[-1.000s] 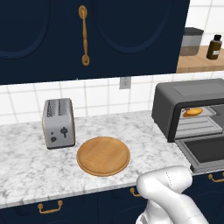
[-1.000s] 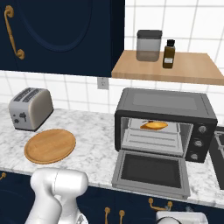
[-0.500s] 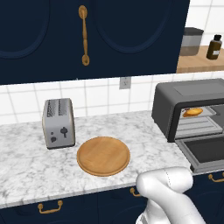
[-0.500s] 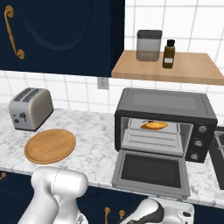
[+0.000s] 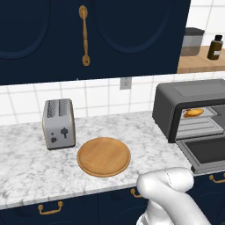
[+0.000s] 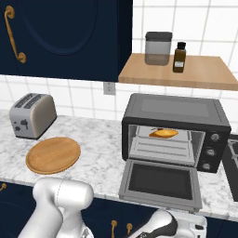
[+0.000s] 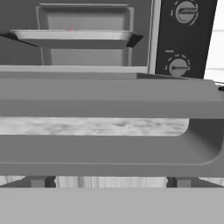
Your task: Pick up the kebab skewer and baguette bread, and place them inside the toaster oven. Close the toaster oven door and start by setting the timer.
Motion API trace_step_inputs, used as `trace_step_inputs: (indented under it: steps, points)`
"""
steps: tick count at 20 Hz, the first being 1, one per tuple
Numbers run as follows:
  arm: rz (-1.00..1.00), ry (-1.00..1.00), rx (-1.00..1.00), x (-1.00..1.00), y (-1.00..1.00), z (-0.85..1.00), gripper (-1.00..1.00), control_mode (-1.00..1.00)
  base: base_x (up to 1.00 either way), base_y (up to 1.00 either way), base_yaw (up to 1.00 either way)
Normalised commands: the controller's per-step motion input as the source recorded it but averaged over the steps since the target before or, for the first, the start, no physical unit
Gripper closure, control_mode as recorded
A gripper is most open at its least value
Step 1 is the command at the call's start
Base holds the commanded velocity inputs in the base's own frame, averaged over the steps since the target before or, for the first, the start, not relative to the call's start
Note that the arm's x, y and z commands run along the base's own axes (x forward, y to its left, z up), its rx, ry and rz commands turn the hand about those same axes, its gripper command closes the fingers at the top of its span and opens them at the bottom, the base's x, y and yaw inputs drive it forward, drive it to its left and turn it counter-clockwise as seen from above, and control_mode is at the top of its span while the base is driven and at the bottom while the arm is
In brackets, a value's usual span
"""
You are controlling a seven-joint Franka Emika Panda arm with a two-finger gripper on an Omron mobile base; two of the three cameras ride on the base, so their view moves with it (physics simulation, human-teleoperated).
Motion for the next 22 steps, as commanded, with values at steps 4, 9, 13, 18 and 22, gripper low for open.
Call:
trace_step_inputs:
  steps: [4,9,13,18,22]
  points:
    - [0.0,-0.03,0.0,0.27,0.0,0.22,-1.0,-1.0,0.0,0.0,0.0]
    - [0.0,-0.07,0.0,0.25,0.0,0.51,-1.0,-1.0,0.0,0.0,0.0]
    - [-0.02,-0.03,0.0,0.35,0.09,0.53,-1.0,-1.0,0.0,0.0,0.0]
    - [-0.02,-0.05,0.0,0.38,0.18,0.45,-1.0,-1.0,0.0,0.0,0.0]
    - [-0.01,-0.07,0.0,0.39,0.25,0.53,-1.0,-1.0,0.0,0.0,0.0]
